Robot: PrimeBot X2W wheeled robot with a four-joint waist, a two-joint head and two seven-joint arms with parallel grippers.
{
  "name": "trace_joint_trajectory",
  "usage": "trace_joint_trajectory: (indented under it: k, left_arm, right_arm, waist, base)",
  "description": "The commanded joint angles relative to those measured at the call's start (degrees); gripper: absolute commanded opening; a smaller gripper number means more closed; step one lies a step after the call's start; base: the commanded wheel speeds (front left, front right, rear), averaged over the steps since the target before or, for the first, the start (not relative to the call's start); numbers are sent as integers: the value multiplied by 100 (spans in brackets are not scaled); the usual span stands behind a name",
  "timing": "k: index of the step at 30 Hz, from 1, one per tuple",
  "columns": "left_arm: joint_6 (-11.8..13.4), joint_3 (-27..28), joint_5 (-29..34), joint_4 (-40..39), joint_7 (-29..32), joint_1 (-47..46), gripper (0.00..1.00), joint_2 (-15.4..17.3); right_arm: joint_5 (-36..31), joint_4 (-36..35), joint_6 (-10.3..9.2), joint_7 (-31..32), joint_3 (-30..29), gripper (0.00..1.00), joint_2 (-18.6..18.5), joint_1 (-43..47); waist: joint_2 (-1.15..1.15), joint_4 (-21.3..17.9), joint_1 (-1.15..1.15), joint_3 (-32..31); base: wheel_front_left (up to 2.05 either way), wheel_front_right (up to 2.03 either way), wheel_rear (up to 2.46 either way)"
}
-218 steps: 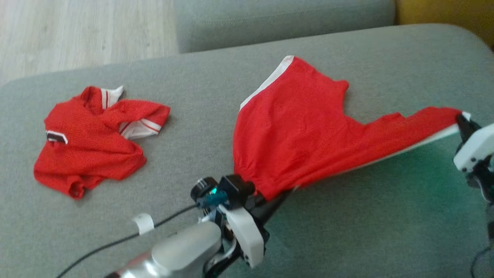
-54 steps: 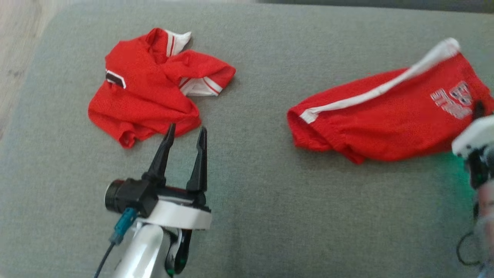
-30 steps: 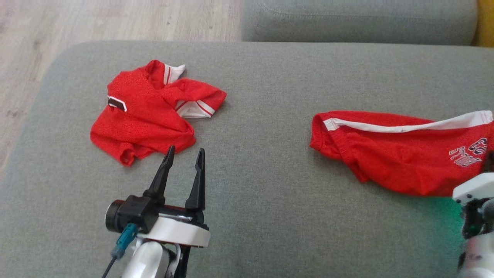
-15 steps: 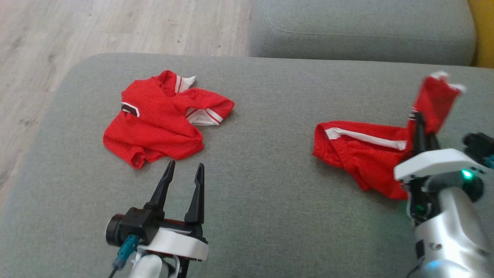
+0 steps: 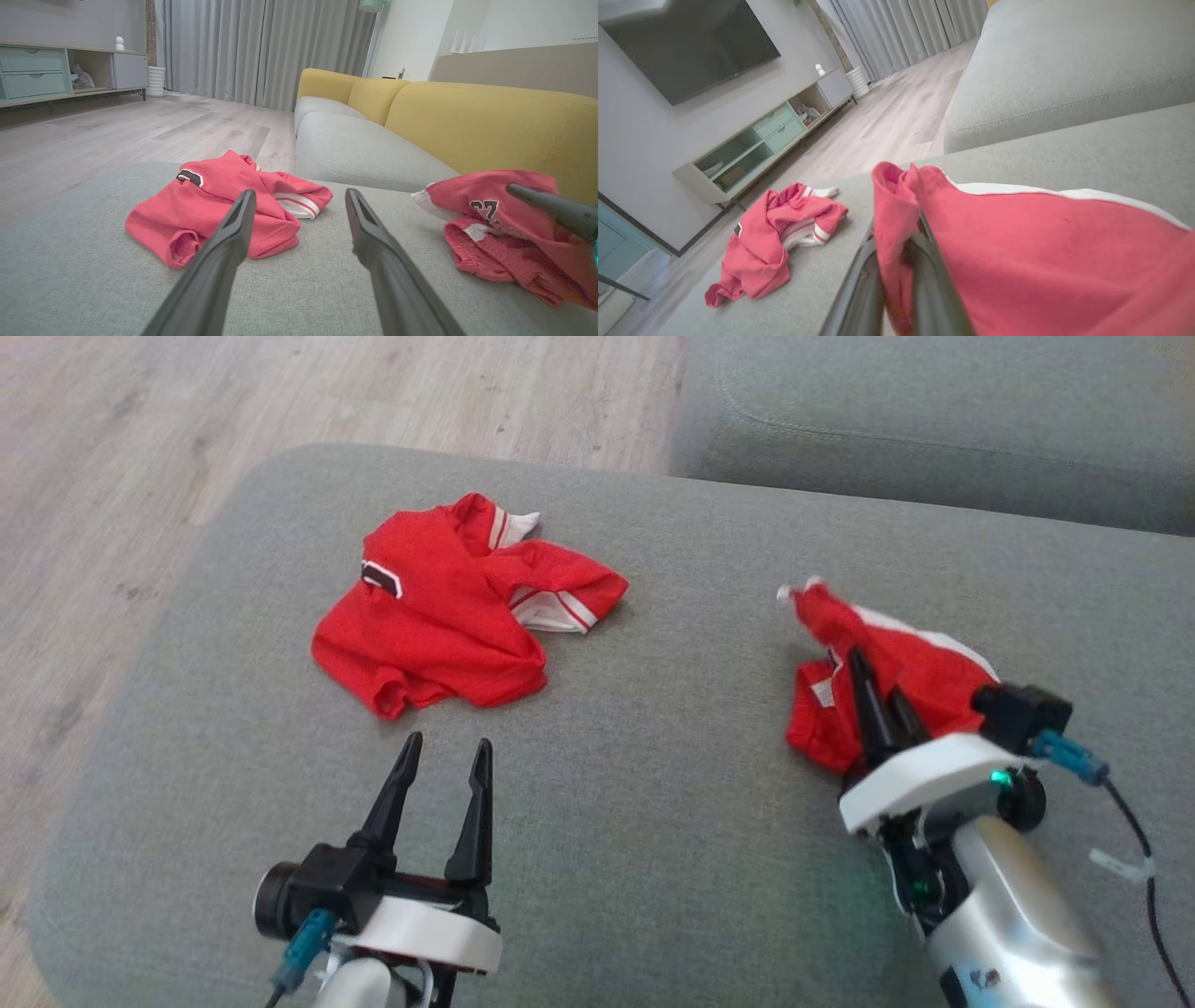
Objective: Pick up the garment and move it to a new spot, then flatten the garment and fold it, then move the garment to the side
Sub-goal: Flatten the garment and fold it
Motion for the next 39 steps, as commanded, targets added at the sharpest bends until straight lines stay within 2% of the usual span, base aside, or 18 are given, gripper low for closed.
trace_joint_trajectory:
  k: [1, 12, 13, 17, 21, 26, 30, 33, 39]
  left_arm:
    - [-20, 186, 55, -164, -55, -137, 100, 8]
    - [1, 201, 40, -186, -55, -101, 100, 8]
    - [0, 203, 44, -182, -55, -94, 100, 8]
    - [-30, 205, 67, -161, -55, -77, 100, 8]
    - [-85, 292, 123, -172, -55, -93, 100, 42]
    - [-107, 495, 151, -315, -55, -141, 100, 48]
    - [-110, 619, 153, -452, -55, -109, 100, 37]
    - [-132, 612, 157, -462, -55, -57, 100, 31]
    - [-137, 528, 120, -410, -55, 163, 100, 14]
  right_arm:
    - [51, -125, -5, -104, 183, 0, -69, -123]
    - [298, 427, -5, -10, 1515, 1, -403, 4]
    - [299, 468, -5, 41, 1668, 98, -444, 12]
    - [354, 378, -5, -56, 2125, 100, -617, -13]
    - [681, 9, -5, -326, 1954, 100, -788, -43]
    - [622, -552, -5, -524, 1487, 100, -1113, 68]
    - [-200, -885, -5, -610, 768, 100, -1279, 254]
    - [-609, -1100, -5, -623, 306, 100, -1132, 473]
    - [-1476, -2030, -5, -629, -831, 100, -353, 1441]
  waist:
    - [0, 28, 0, 9]
    - [0, -38, 0, -15]
    - [0, -74, 0, -25]
    - [0, -237, 0, -86]
    - [0, -458, 0, -174]
    - [0, -737, 0, -289]
    - [0, -954, 0, -334]
    - [0, -1048, 0, -342]
    - [0, -1225, 0, -315]
  base:
    - [0, 0, 0]
    - [0, 0, 0]
    - [0, 0, 0]
    - [0, 0, 0]
    - [0, 0, 0]
    - [0, 0, 0]
    - [0, 0, 0]
    - [0, 0, 0]
    - [0, 0, 0]
